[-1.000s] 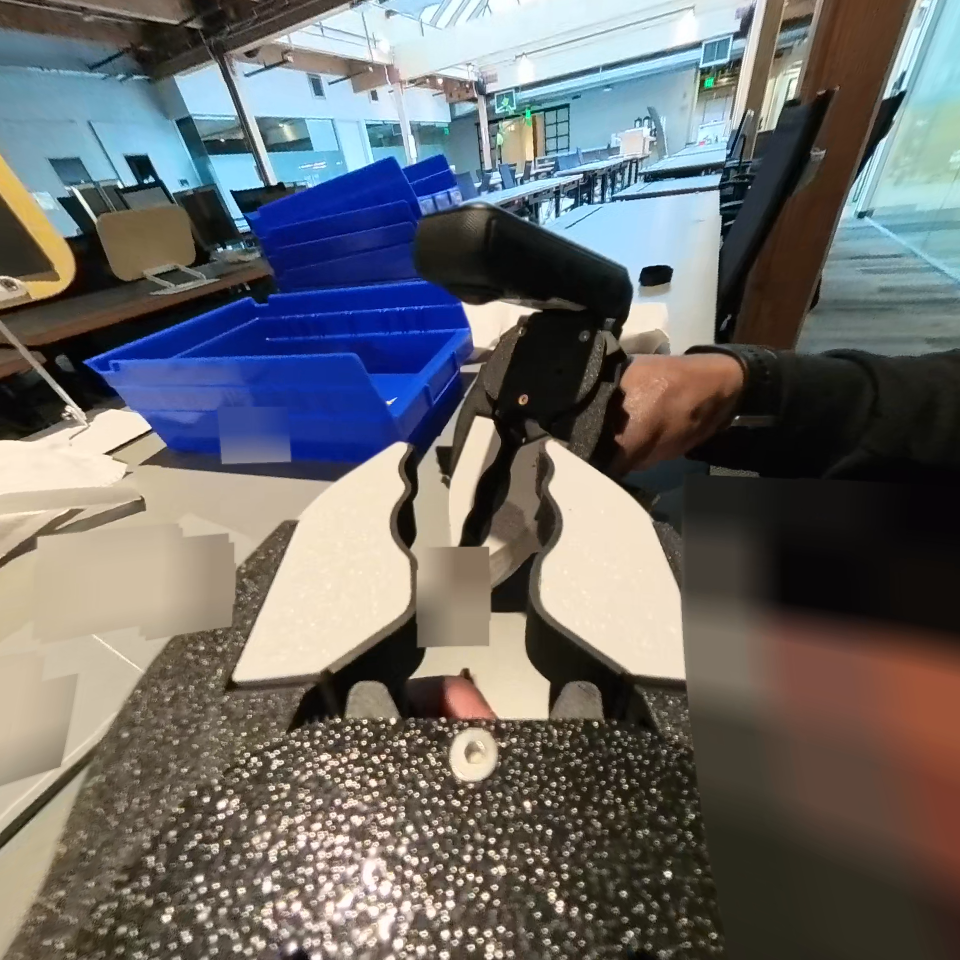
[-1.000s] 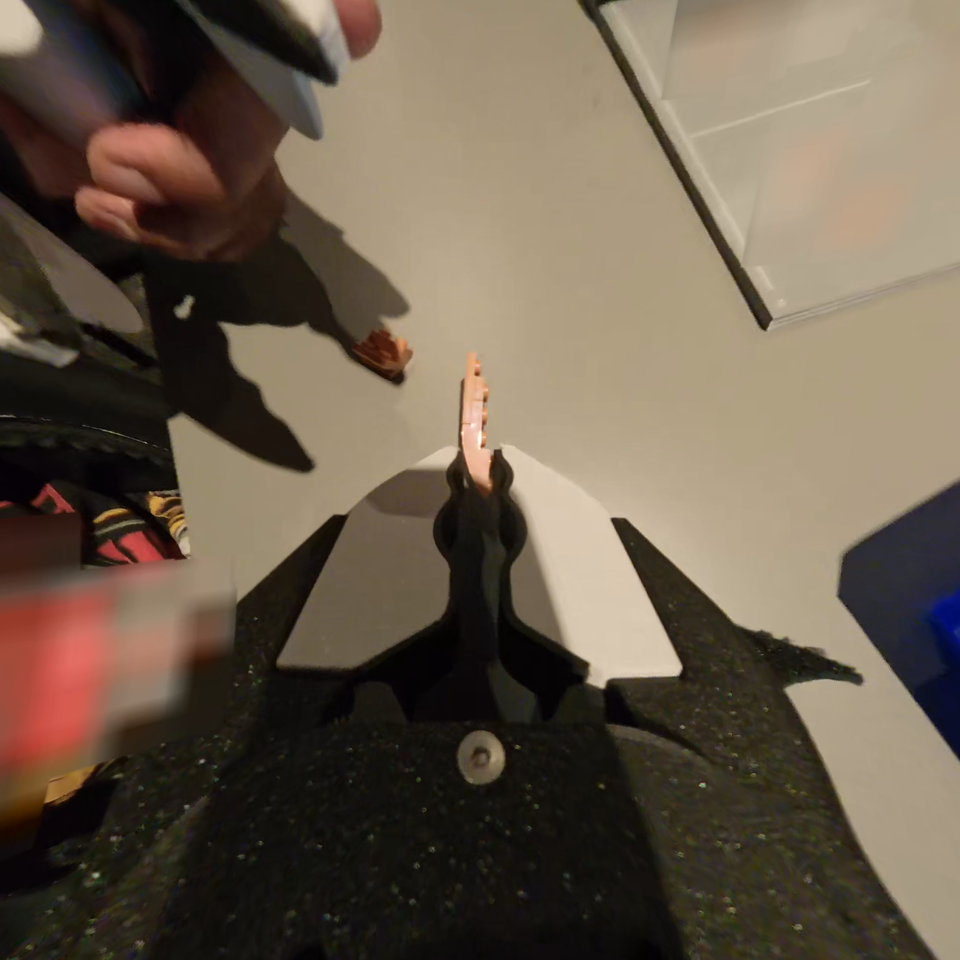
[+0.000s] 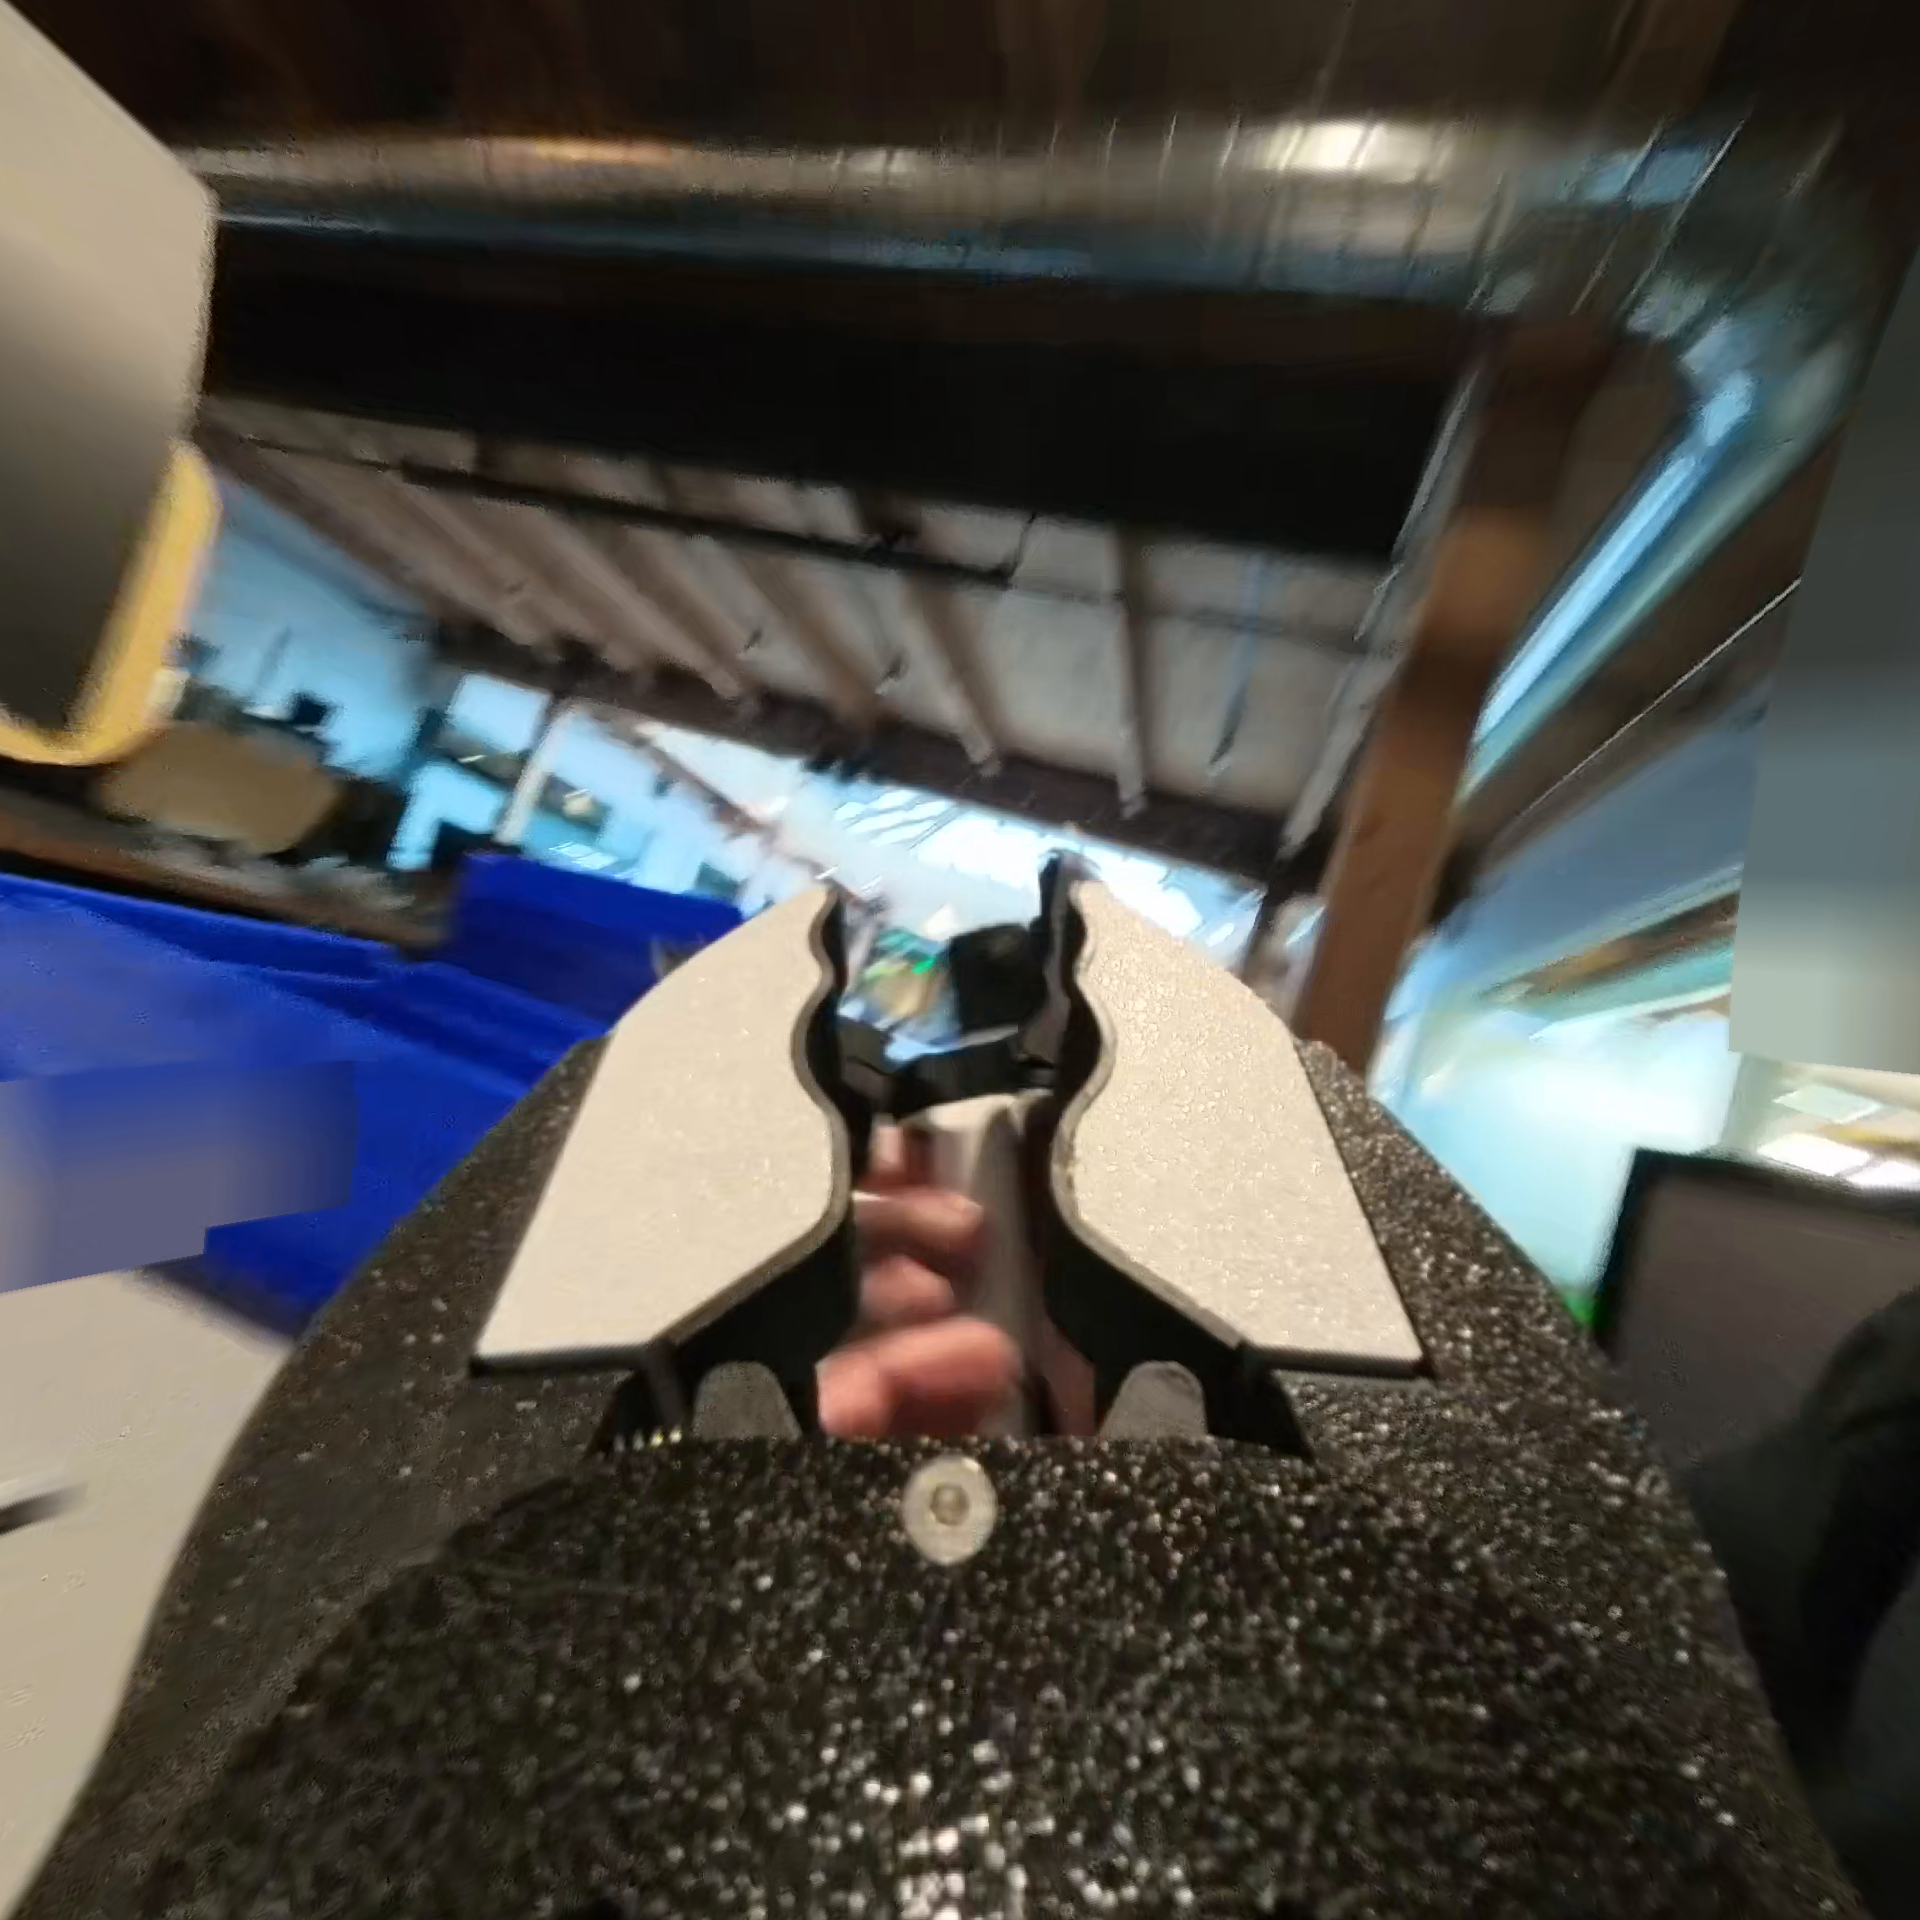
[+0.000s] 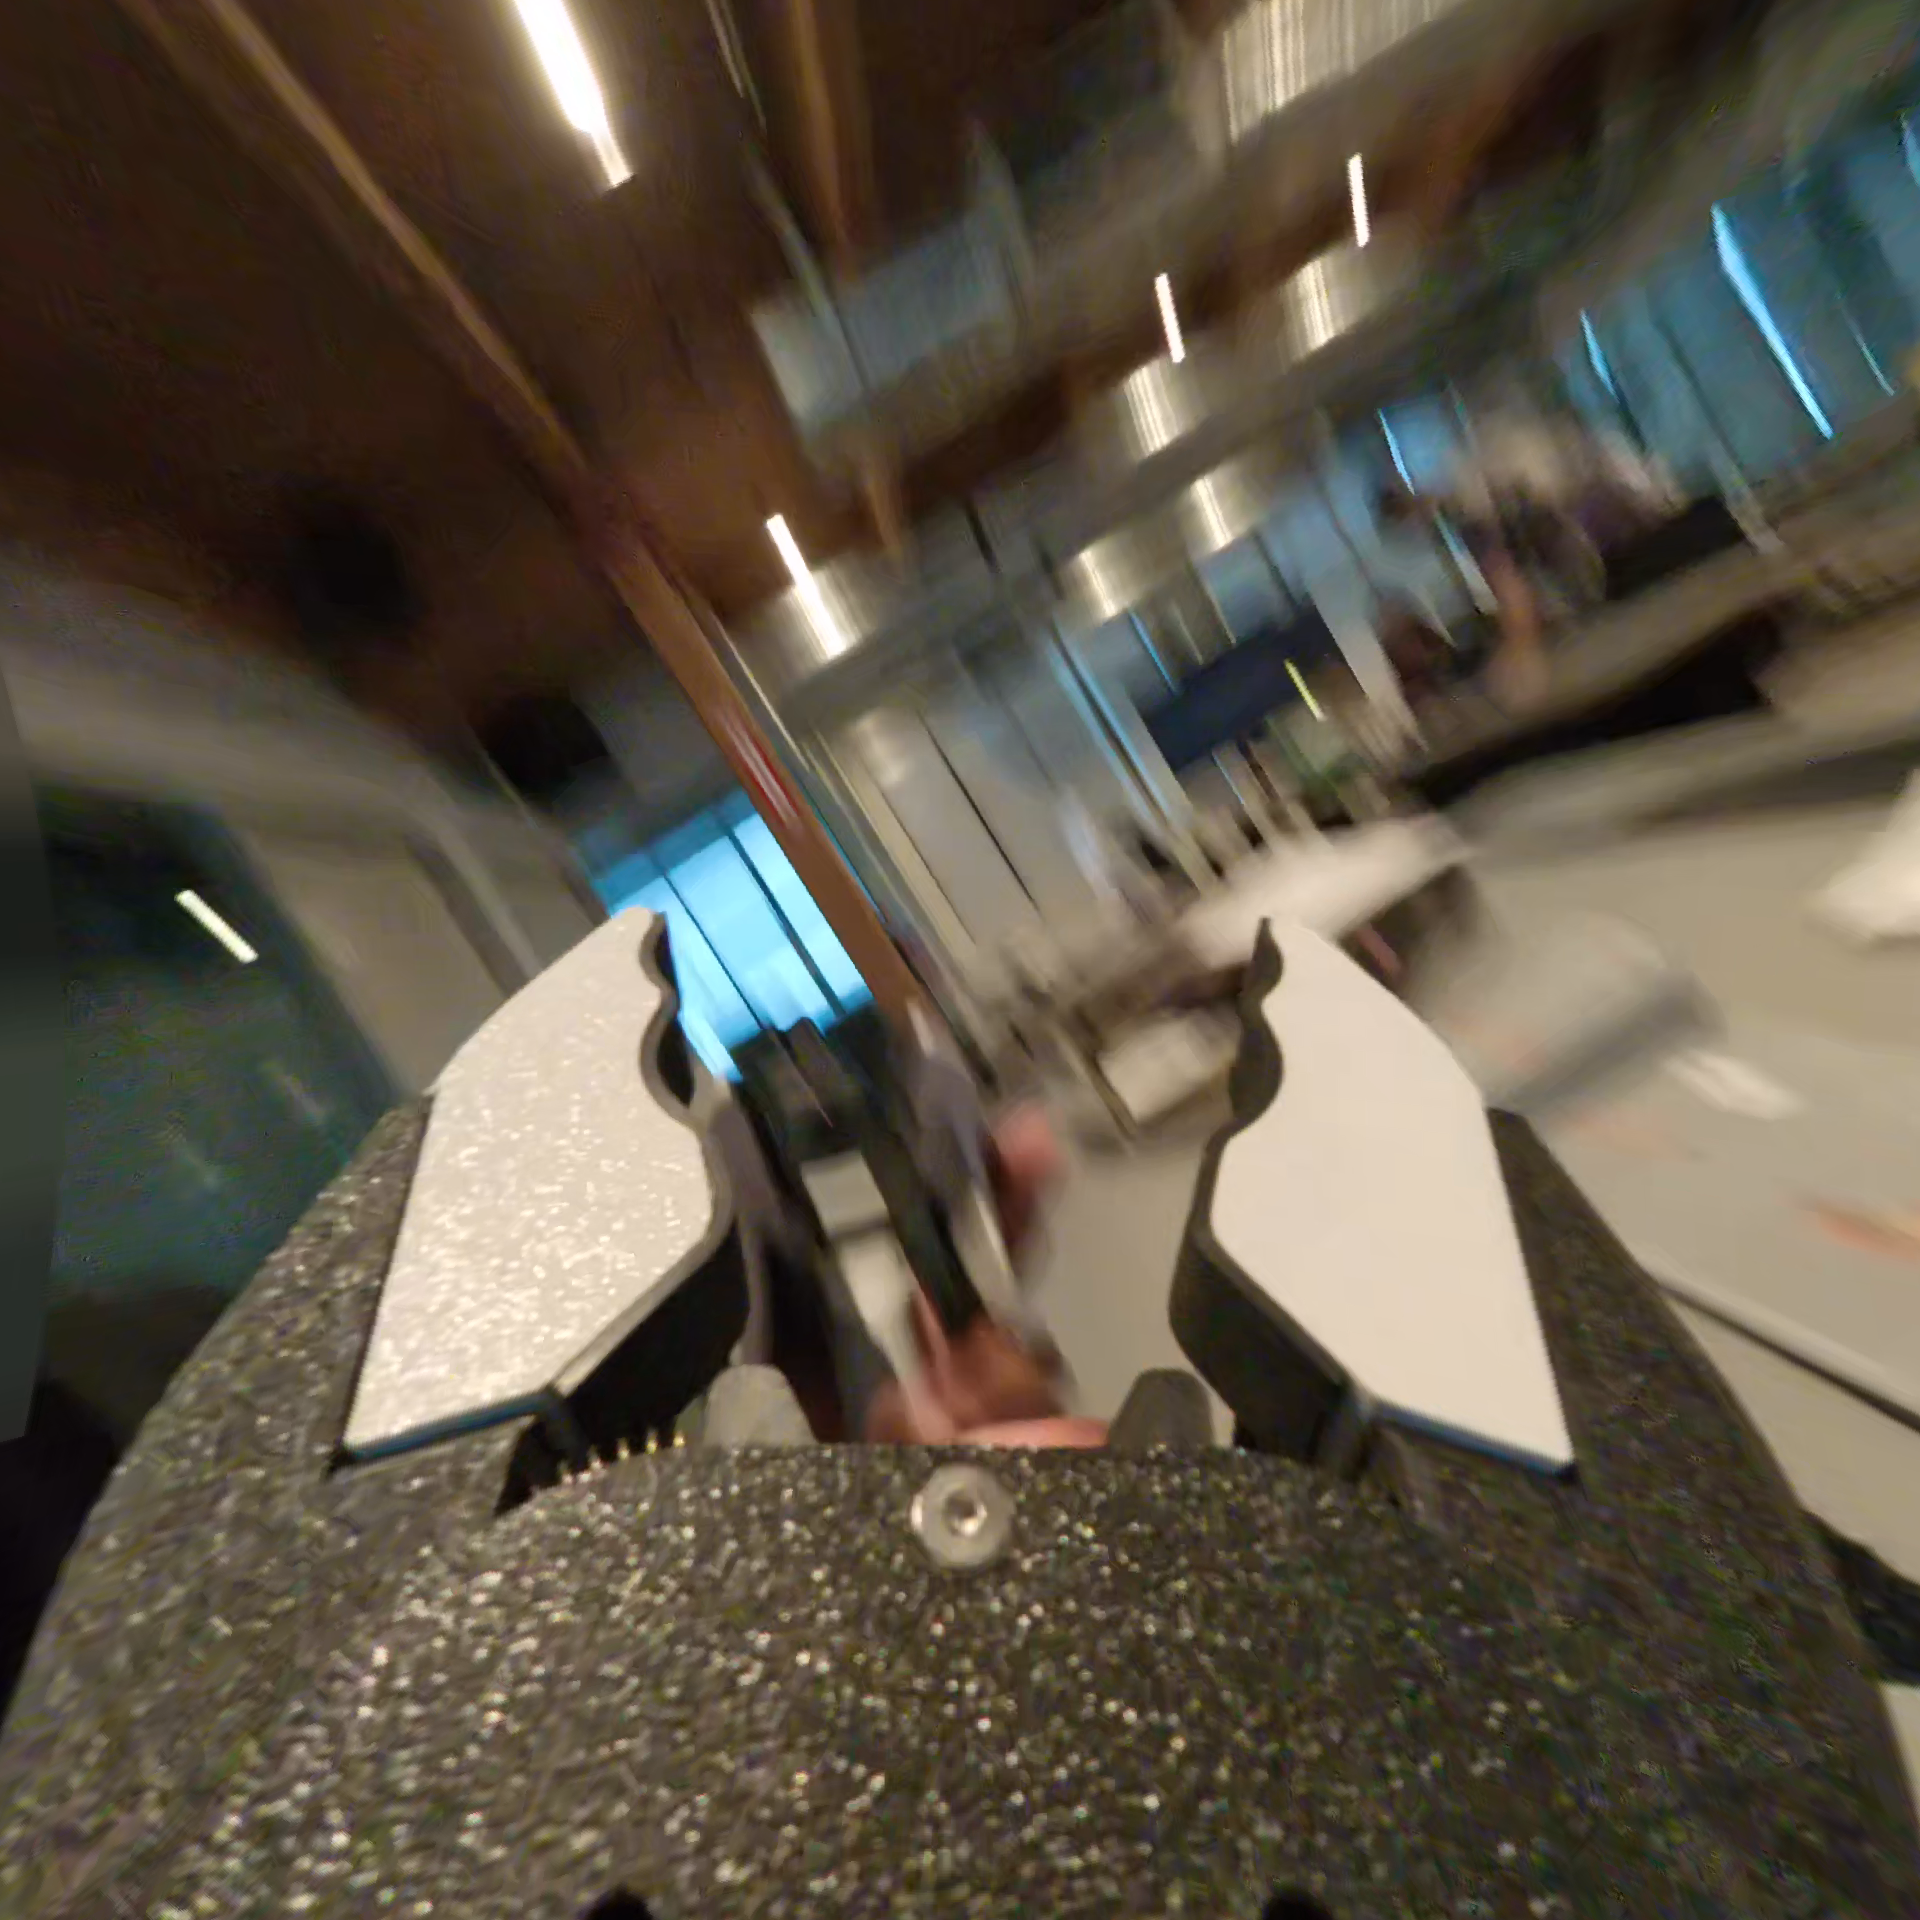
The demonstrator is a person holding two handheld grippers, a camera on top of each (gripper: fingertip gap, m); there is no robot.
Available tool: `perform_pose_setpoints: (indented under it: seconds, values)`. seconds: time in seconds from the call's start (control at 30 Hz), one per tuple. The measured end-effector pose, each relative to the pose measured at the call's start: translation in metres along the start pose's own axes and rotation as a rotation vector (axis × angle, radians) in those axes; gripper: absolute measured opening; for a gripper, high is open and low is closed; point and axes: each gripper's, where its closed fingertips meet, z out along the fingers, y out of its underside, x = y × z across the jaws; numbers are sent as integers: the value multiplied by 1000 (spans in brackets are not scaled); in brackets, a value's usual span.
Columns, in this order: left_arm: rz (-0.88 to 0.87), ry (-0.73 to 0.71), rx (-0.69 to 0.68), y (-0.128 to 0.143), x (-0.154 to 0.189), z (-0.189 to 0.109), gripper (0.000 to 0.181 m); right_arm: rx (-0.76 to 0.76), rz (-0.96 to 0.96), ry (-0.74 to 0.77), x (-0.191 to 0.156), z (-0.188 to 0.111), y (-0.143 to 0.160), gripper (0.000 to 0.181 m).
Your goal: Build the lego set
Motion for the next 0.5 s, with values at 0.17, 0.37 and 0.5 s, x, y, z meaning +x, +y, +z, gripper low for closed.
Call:
perform_pose_setpoints:
  seconds: [0.17,0.37,0.5]
  values:
    - [-32,77,20,25,23,11,38,209,-19,-49,-17,10,-11,125]
    - [84,13,-15,44,30,13,32,284,-188,39,-20,12,-18,137]
    - [128,18,-25,49,34,16,28,261,-252,45,-28,17,-12,138]
